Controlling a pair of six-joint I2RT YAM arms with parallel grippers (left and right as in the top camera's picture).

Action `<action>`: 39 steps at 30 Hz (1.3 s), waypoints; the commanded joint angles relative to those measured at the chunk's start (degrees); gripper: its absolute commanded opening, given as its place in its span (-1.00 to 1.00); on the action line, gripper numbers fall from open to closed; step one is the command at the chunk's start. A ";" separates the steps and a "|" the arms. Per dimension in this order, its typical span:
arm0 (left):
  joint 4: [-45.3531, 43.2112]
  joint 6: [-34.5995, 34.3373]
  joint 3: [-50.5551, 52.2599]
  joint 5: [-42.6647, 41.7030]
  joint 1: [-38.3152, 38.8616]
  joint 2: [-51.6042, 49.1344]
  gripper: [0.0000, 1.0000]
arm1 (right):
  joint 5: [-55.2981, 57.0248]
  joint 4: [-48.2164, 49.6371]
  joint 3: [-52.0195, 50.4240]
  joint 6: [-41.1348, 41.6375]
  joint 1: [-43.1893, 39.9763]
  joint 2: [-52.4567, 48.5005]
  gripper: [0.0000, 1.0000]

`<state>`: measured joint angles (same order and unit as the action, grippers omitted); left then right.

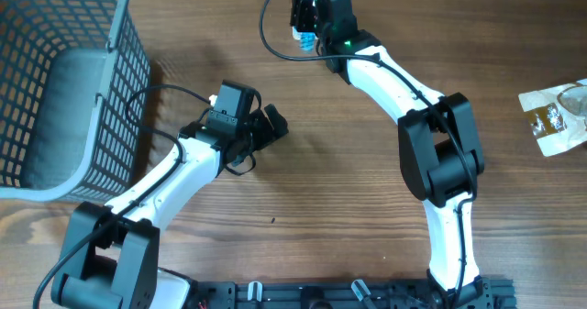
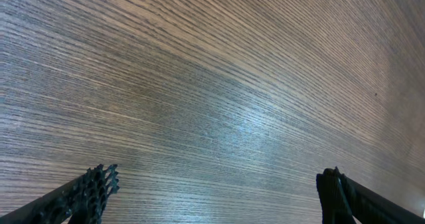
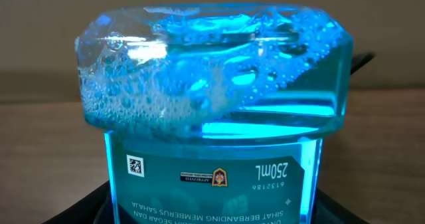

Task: Scan the item barcode
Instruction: 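Hold the mouthwash bottle up to the scanner window, then carry the bottle to the right table edge, release, retract right arm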

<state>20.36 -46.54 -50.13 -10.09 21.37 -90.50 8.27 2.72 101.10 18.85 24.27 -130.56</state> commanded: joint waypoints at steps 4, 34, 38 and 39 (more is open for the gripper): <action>-0.13 1.16 0.20 1.22 -0.28 0.90 1.00 | 3.32 -0.55 2.03 3.54 -0.35 1.97 0.12; -0.17 1.16 0.20 1.27 -0.28 0.87 1.00 | 2.71 -42.21 -0.31 7.89 -58.84 5.49 0.43; -0.15 1.16 0.20 1.86 -0.28 0.87 1.00 | -2.14 -41.35 -0.31 5.09 -58.80 5.25 0.80; -0.15 1.16 0.20 1.86 -0.28 0.87 1.00 | -2.91 -41.81 -0.28 5.11 -58.82 5.27 1.00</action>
<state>20.36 -46.52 -50.13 -9.21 21.37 -90.50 8.56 -38.72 100.53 25.12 -34.70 -125.43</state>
